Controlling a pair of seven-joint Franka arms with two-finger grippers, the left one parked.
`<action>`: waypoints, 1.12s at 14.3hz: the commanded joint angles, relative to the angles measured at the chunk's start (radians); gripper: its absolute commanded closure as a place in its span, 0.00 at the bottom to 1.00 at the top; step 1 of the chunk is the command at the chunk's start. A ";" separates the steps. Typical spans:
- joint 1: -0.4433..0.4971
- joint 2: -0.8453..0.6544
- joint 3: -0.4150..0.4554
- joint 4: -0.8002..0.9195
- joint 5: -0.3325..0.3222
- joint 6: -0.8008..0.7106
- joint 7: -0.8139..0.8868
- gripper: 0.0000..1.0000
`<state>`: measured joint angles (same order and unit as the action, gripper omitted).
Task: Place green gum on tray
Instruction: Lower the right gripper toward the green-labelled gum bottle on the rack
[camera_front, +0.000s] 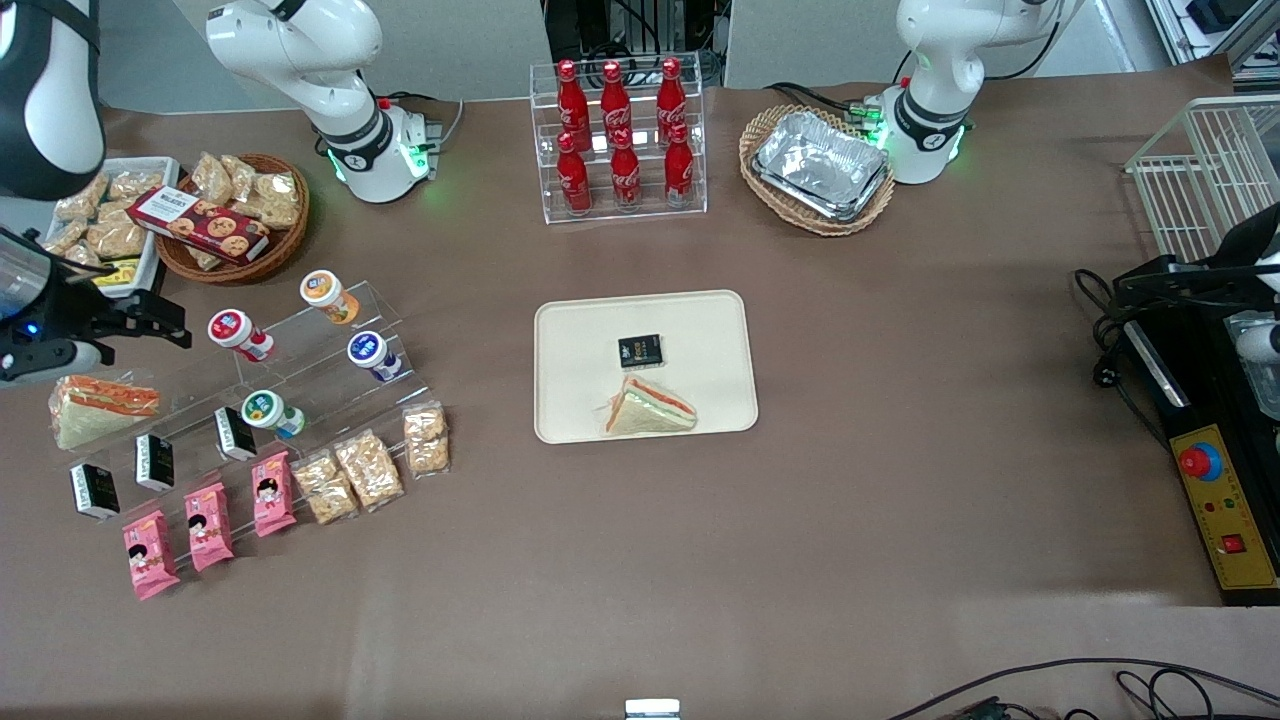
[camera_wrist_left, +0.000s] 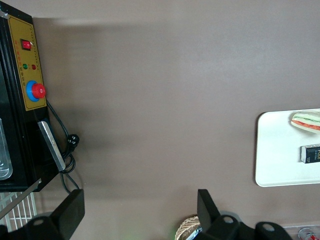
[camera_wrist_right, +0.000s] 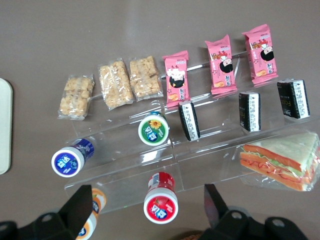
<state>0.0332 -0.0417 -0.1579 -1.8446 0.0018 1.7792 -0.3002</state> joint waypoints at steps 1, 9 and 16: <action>0.005 0.055 0.000 -0.007 -0.020 0.043 -0.008 0.00; 0.014 0.135 0.001 -0.096 -0.020 0.178 0.000 0.00; 0.017 0.137 0.001 -0.238 -0.020 0.344 0.007 0.00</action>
<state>0.0471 0.1094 -0.1553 -2.0138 -0.0030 2.0402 -0.2999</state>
